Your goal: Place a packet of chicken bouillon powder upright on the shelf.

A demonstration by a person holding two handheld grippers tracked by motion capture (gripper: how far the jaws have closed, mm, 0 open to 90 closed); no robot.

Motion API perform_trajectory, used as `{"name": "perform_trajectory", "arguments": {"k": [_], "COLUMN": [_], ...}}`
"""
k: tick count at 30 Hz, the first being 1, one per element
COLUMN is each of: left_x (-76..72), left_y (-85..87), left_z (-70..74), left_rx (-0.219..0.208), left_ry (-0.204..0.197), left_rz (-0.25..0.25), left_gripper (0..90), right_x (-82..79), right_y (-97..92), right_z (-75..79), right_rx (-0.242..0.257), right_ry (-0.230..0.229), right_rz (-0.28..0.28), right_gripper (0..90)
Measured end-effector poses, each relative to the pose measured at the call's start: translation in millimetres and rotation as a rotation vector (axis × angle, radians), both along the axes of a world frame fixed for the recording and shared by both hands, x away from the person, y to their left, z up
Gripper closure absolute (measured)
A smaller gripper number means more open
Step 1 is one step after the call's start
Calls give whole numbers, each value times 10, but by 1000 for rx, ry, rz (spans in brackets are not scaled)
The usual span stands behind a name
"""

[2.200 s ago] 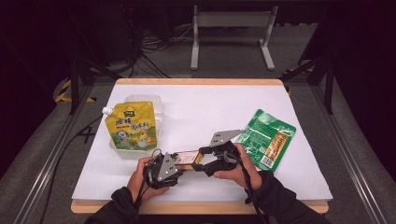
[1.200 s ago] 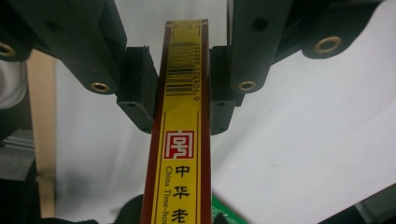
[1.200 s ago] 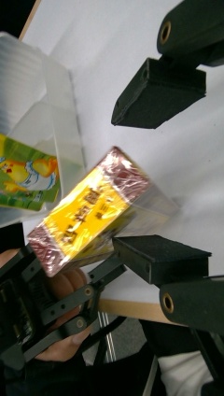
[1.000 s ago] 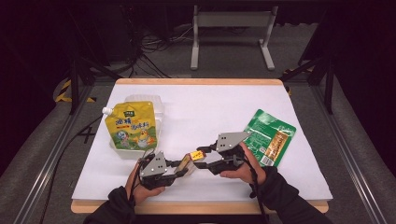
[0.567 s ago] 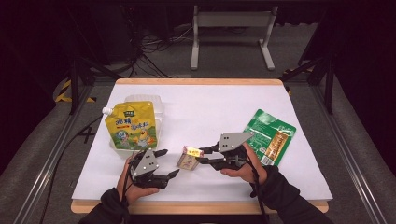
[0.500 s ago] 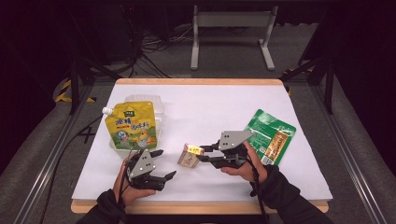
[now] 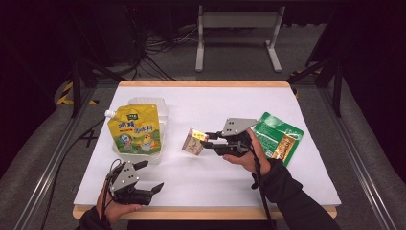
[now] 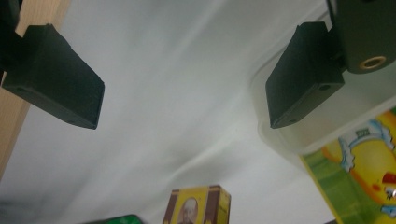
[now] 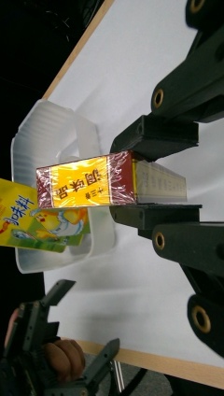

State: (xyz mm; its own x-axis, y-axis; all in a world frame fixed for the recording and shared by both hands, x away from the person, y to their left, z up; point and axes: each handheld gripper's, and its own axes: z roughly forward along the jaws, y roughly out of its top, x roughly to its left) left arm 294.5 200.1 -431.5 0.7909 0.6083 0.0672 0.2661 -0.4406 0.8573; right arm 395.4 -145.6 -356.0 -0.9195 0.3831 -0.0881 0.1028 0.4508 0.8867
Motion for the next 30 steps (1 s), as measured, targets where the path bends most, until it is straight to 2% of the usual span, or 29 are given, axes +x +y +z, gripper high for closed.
{"name": "perform_trajectory", "arguments": {"k": [4, 13, 16, 18, 21, 30], "left_x": [-34, -67, -61, -50, -44, -48], "left_y": [56, 176, 194, 198, 203, 192], "left_z": [-53, -45, -57, -74, -84, -91], "left_rx": [13, -7, 2, 4, 3, 16], "left_ry": [22, 18, 10, 18, 24, 23], "left_rz": [10, 41, 50, 53, 40, 28], "left_gripper": [111, 104, 101, 97, 97, 97], "right_x": [115, 350, 439, 504, 603, 759], "right_y": [70, 274, 382, 435, 518, 774], "right_z": [47, 84, 96, 99, 98, 90], "right_rx": [7, 18, 15, 31, 62, 67], "right_ry": [-7, 3, -6, 7, 20, 34], "right_rz": [-14, -33, -39, -38, -35, -36], "right_gripper": [684, 684, 684, 683, 684, 684]}}
